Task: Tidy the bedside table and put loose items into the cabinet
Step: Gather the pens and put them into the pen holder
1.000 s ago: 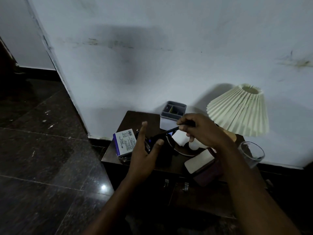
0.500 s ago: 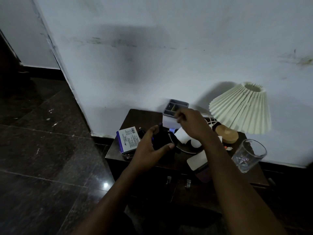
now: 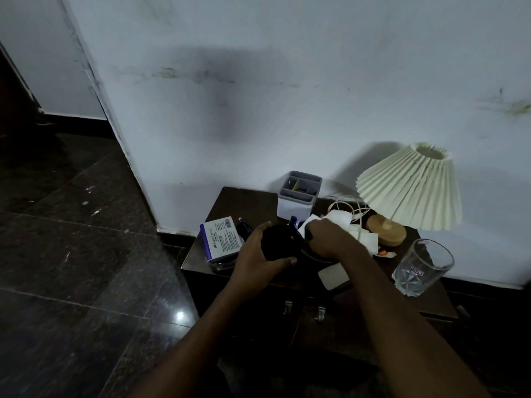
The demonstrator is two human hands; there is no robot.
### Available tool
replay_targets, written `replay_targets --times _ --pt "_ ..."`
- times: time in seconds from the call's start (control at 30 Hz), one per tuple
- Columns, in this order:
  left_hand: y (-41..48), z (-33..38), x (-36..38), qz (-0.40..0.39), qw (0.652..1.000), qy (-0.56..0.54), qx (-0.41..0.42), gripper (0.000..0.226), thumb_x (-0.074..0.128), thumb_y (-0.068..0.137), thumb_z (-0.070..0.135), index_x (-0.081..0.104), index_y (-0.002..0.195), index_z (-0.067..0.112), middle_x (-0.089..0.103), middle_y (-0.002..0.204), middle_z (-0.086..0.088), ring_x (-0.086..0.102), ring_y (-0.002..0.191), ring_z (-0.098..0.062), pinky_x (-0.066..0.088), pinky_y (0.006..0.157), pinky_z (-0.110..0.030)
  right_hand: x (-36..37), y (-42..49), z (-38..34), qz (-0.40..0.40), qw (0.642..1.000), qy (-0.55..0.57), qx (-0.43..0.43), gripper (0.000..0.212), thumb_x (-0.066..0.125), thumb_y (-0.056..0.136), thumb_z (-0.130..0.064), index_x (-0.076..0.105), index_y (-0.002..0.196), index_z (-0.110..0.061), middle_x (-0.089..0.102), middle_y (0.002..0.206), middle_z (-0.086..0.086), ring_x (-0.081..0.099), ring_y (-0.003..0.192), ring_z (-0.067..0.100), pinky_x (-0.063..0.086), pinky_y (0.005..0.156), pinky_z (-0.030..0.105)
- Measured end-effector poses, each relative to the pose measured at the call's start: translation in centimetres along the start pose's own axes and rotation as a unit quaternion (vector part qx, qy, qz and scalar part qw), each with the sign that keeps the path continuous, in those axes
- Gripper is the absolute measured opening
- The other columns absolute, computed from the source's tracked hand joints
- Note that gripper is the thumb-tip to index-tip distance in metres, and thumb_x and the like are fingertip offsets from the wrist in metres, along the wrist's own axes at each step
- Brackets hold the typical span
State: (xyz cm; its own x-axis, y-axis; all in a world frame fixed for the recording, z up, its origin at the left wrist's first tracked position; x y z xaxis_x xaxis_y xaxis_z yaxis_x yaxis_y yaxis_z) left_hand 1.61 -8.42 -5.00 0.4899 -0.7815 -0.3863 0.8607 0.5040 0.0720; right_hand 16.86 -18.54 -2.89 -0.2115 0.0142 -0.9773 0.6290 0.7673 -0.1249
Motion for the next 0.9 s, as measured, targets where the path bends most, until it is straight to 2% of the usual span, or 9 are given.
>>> replay_targets --times 0.07,0.13,0.2,0.33,0.47,0.67,0.8,0.87,0.9 --pt "-0.1 -0.3 0.2 -0.001 1.0 -0.014 -0.01 0.102 0.094 0.069 0.038 0.037 0.154 0.034 0.055 0.138 0.014 0.054 0.128 -0.006 0.047 0.093 -0.015 -3.2 -1.2 1.5 0.045 0.994 0.099 0.032 0.011 0.062 0.094 -0.014 0.061 0.087 -0.005 0.07 0.096 0.017 0.067 0.088 0.034 0.052 0.071 0.04" --pt "-0.2 -0.3 0.6 0.0 0.999 -0.034 -0.015 0.106 0.095 0.068 0.038 0.035 0.155 0.034 0.055 0.142 0.011 0.054 0.13 -0.007 0.051 0.101 -0.024 -6.9 -3.2 3.2 0.129 0.971 0.191 0.053 0.008 0.063 0.094 -0.008 0.069 0.091 -0.003 0.073 0.088 0.018 0.071 0.076 0.032 0.059 0.072 0.047" --pt "-0.4 -0.2 1.1 -0.003 0.999 -0.047 -0.014 0.107 0.096 0.068 0.038 0.035 0.155 0.033 0.055 0.144 0.009 0.055 0.131 -0.007 0.052 0.107 -0.031 -10.4 -5.6 4.0 0.23 0.945 0.225 0.053 0.01 0.063 0.097 -0.009 0.073 0.098 -0.007 0.075 0.085 0.013 0.072 0.073 0.028 0.061 0.073 0.044" --pt "-0.5 0.4 2.0 -0.006 0.999 -0.044 0.0 0.095 0.096 0.069 0.035 0.043 0.148 0.035 0.058 0.13 0.02 0.057 0.119 0.008 0.053 0.099 -0.019 -15.4 -9.6 2.4 0.359 0.907 0.222 0.002 0.015 0.061 0.102 -0.018 0.075 0.107 -0.016 0.074 0.094 -0.001 0.067 0.084 0.014 0.051 0.078 0.03" --pt "-0.6 0.4 2.3 -0.013 0.998 -0.06 -0.006 0.093 0.095 0.07 0.032 0.044 0.148 0.036 0.059 0.128 0.02 0.056 0.115 0.01 0.051 0.094 -0.015 -15.1 -8.9 -0.4 0.313 0.931 0.181 -0.051 0.015 0.059 0.102 -0.017 0.074 0.103 -0.017 0.072 0.093 -0.001 0.063 0.083 0.01 0.049 0.074 0.028" --pt "-1.0 1.3 2.1 0.002 0.998 -0.057 0.011 0.092 0.094 0.072 0.033 0.044 0.149 0.035 0.06 0.137 0.015 0.057 0.126 -0.003 0.053 0.108 -0.035 -8.2 -5.3 -2.4 0.169 0.973 0.149 -0.046 0.016 0.059 0.1 -0.014 0.074 0.105 -0.015 0.074 0.101 0.006 0.067 0.094 0.023 0.052 0.081 0.037" --pt "-1.1 3.4 1.1 -0.04 0.997 -0.044 0.05 0.076 0.081 0.074 0.068 0.032 0.131 0.08 0.044 0.132 0.054 0.042 0.12 0.03 0.042 0.091 -0.001 -5.8 -5.3 -1.6 0.173 0.97 0.169 -0.018 0.023 0.063 0.098 -0.023 0.069 0.121 -0.024 0.074 0.113 0.002 0.068 0.098 0.022 0.051 0.081 0.034" --pt "0.4 3.4 -1.3 0.005 0.999 -0.028 0.045 0.06 0.063 0.087 0.074 0.041 0.142 0.064 0.046 0.144 0.039 0.046 0.127 0.018 0.037 0.094 -0.011 -5.5 -5.6 -0.8 0.191 0.964 0.182 -0.001 0.035 0.063 0.099 -0.027 0.063 0.134 -0.025 0.071 0.122 0.002 0.068 0.101 0.023 0.049 0.082 0.033" --pt "1.7 3.4 -3.1 0.051 0.998 0.002 0.048 0.052 0.059 0.095 0.063 0.052 0.144 0.047 0.054 0.143 0.025 0.052 0.129 0.005 0.039 0.093 -0.016 -5.5 -5.9 -0.6 0.202 0.96 0.196 0.004 0.037 0.063 0.1 -0.029 0.06 0.136 -0.025 0.07 0.123 0.002 0.068 0.101 0.023 0.05 0.084 0.035"
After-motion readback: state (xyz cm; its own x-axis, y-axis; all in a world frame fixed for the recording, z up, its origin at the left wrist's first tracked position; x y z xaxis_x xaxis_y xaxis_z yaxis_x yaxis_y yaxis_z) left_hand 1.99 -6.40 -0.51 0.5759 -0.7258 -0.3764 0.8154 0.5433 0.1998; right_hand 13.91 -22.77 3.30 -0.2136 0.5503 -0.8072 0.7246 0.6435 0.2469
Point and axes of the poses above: each hand's wrist, its own y-axis towards the middle knuckle, its own x-axis out of the palm, z = x × y, the point moved 9 cm from there along y, towards the middle knuckle
